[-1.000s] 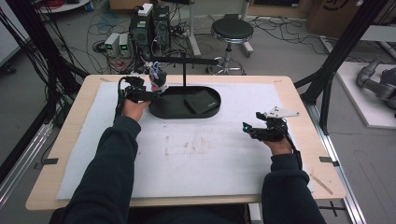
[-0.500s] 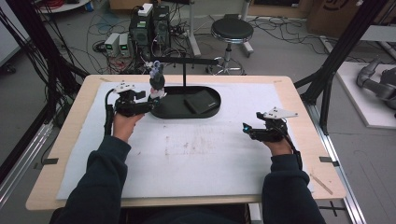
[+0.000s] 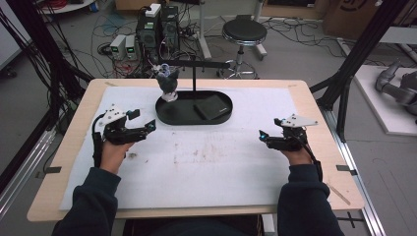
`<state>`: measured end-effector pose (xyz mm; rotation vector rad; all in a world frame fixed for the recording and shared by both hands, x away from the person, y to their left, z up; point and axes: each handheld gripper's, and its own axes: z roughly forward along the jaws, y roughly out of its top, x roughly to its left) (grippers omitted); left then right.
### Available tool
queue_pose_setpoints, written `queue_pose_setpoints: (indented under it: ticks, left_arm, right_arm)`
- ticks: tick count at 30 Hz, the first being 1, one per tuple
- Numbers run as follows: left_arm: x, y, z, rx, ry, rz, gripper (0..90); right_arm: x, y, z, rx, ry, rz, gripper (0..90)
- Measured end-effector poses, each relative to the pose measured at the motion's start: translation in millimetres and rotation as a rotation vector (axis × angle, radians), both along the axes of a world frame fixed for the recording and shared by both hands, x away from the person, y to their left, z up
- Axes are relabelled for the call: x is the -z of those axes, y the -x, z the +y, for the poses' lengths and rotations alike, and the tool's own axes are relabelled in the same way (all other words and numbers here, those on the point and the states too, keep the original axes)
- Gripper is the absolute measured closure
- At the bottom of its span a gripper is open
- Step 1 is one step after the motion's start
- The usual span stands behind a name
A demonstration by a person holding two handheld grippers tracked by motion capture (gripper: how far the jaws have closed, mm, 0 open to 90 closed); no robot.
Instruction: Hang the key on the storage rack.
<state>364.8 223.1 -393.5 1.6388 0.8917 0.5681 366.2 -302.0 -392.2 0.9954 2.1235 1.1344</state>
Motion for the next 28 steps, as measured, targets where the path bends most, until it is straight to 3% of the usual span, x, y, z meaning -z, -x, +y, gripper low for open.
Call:
queue_pose_setpoints:
  ticks: [5,12,28]
  left_arm:
    - [4.2,2.4,-0.1,0.008,-0.01,0.008,21.0]
    - [6.3,4.5,3.7,0.004,-0.044,-0.016,21.0]
    - [15.8,2.0,16.8,-0.037,-0.005,0.019,21.7]
  right_arm:
    - [0.7,2.1,0.9,-0.002,0.022,-0.005,24.6]
    - [1.4,7.5,2.0,-0.01,0.027,-0.02,24.6]
    - [6.5,6.5,1.4,-0.018,0.029,-0.012,24.6]
